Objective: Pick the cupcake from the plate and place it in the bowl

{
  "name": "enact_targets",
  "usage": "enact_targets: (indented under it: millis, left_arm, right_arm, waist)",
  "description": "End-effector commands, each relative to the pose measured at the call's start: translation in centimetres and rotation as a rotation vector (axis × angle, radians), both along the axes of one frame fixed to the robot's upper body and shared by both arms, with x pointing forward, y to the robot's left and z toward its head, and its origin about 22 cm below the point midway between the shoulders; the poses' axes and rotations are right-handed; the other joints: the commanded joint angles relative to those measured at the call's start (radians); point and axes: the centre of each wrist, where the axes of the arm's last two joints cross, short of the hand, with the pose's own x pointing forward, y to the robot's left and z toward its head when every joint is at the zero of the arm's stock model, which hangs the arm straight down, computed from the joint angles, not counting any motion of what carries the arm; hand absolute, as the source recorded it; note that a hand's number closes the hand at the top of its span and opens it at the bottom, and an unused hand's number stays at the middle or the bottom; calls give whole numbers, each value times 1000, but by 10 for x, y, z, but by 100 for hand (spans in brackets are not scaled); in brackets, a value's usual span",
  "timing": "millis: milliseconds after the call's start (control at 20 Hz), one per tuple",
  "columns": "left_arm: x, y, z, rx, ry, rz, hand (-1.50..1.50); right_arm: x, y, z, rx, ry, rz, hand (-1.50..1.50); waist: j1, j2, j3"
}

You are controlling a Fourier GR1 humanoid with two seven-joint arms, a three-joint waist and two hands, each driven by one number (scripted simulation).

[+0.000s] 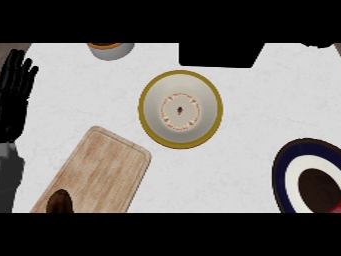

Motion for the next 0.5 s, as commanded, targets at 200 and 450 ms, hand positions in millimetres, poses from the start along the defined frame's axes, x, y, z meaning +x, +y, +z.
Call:
enact_targets:
  millis: [200, 450]
  left_arm:
    - [-12, 13, -17, 4, 23, 35, 0]
    - [-8, 27, 12, 18, 13, 40, 0]
  right_arm:
    - [14, 95, -23, -56, 164, 260, 150]
    - [12, 144, -59, -104, 219, 268, 150]
  waist:
    - [-38, -14, 0]
    - [-30, -10, 1]
